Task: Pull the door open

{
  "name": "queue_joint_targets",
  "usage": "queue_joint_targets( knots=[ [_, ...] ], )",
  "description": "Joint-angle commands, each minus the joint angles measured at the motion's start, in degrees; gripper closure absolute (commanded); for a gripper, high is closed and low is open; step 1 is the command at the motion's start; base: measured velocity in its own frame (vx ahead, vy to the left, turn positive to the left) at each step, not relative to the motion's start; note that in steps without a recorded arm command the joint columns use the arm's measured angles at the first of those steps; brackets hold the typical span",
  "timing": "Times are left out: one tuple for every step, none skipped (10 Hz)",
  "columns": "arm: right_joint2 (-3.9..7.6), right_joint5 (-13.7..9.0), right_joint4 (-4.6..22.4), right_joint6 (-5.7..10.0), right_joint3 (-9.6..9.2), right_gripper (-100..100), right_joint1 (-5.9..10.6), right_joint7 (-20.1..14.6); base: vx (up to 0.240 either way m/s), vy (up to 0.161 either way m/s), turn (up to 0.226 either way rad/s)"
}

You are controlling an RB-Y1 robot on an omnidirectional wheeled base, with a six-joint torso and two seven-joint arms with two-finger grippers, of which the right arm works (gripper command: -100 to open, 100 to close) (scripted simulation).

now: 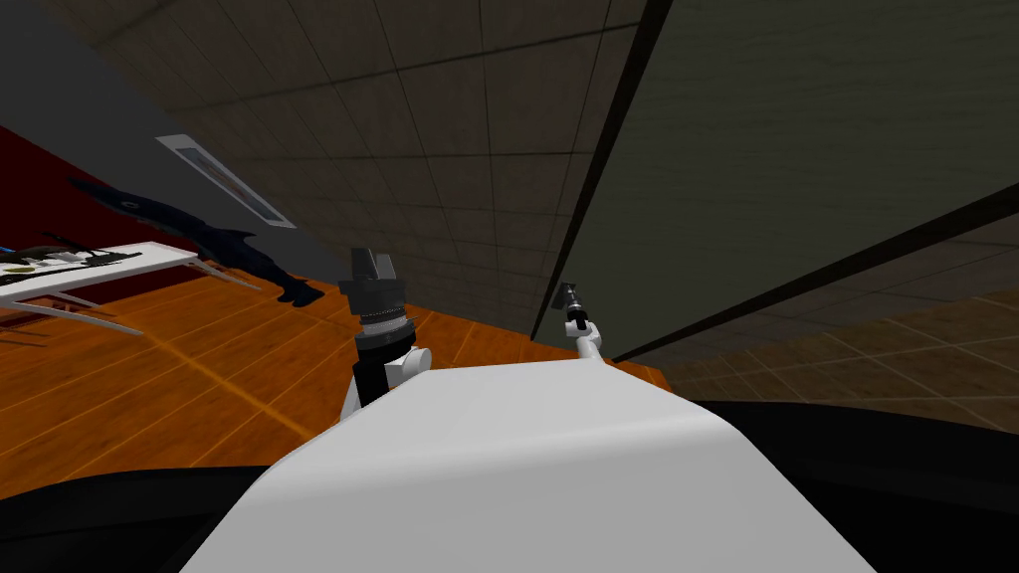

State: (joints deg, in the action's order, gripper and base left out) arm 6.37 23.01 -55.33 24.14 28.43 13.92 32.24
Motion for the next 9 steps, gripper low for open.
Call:
queue_joint_targets(
  knots=[
    [-0.37, -0.62, 0.39, 0.07, -0.44, 100, 0.15, -1.68, -0.036, -0.018, 0.031],
    [-0.14, -1.94, 0.79, 0.18, -0.73, 100, 0.34, -3.94, -0.038, -0.020, 0.048],
    [0.09, -3.25, 1.20, 0.30, -1.02, 100, 0.54, -5.44, -0.054, -0.030, 0.072],
    [0.09, -3.25, 1.20, 0.30, -1.02, 100, 0.54, -6.40, -0.044, -0.022, 0.046],
    [0.31, -4.56, 1.61, 0.42, -1.31, 100, 0.74, -8.34, -0.047, -0.014, 0.063],
    [0.31, -4.56, 1.61, 0.42, -1.31, 100, 0.74, -8.76, -0.037, -0.016, 0.032],
    [0.56, -6.02, 2.05, 0.55, -1.63, 100, 0.96, -11.14, -0.046, -0.025, 0.066],
    [0.81, -7.47, 2.50, 0.67, -1.95, 100, 1.17, -12.63, -0.068, -0.038, 0.115],
    [0.81, -7.47, 2.50, 0.67, -1.95, 100, 1.17, -13.52, -0.050, -0.025, 0.040]
  ],
)
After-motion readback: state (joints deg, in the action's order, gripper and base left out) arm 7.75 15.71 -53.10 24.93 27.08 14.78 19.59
